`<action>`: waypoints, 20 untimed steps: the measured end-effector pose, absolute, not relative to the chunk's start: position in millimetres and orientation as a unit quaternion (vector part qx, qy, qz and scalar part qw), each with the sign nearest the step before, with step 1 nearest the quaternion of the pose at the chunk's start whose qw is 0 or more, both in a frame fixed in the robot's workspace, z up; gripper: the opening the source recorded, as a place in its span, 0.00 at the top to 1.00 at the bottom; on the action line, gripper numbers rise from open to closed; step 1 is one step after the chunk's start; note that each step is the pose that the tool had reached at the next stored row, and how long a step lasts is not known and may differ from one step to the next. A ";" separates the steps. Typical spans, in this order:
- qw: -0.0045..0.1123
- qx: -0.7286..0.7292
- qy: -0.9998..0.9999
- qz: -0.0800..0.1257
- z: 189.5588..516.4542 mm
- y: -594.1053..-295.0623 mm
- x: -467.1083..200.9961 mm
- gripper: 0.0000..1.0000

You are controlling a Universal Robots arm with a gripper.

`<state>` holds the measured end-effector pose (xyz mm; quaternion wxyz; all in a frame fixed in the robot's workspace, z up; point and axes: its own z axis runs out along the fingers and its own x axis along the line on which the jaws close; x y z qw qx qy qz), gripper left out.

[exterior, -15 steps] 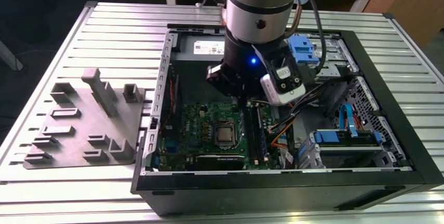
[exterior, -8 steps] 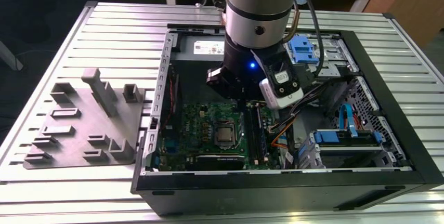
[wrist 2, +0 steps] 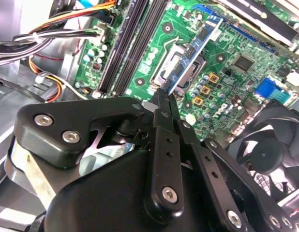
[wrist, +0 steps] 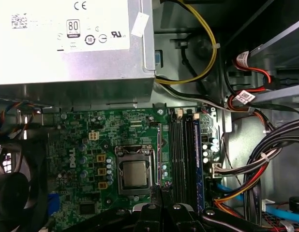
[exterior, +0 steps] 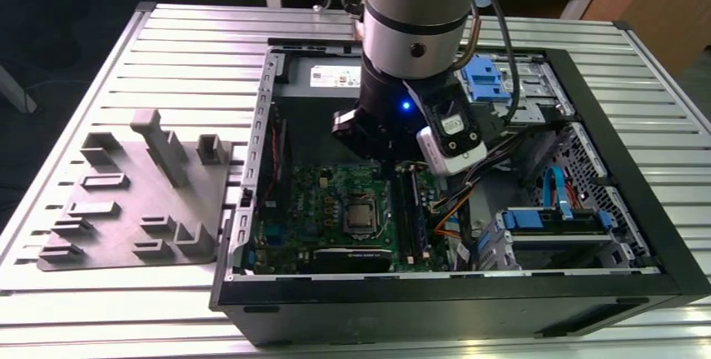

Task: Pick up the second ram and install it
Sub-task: 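Insert the second ram into the second slot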

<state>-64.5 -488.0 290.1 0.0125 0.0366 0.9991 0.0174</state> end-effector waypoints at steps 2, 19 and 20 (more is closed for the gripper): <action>0.012 0.037 0.999 0.017 289.5 -488.0 -62.1 0.92; 0.012 0.011 1.000 0.018 269.4 -488.0 -51.5 0.92; 0.012 0.008 1.000 0.018 267.9 -488.0 -49.7 0.92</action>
